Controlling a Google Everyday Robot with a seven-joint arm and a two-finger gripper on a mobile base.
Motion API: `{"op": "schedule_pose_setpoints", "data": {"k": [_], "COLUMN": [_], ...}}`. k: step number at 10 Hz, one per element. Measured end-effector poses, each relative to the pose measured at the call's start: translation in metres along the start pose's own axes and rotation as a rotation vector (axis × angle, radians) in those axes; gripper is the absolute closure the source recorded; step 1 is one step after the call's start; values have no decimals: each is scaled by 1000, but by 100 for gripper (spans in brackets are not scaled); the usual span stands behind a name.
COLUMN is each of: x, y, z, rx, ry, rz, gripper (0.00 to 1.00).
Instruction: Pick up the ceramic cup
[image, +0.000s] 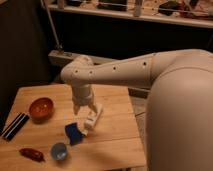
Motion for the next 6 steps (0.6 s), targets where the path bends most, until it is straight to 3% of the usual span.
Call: {"op": "schedule_pose_setpoints", "data": {"k": [2, 6], "x": [1, 28], "y": [2, 43], "z": [0, 3], "rx": [-1, -57], "ry": [0, 2], "rz": [-7, -106], "gripper": [35, 35]}}
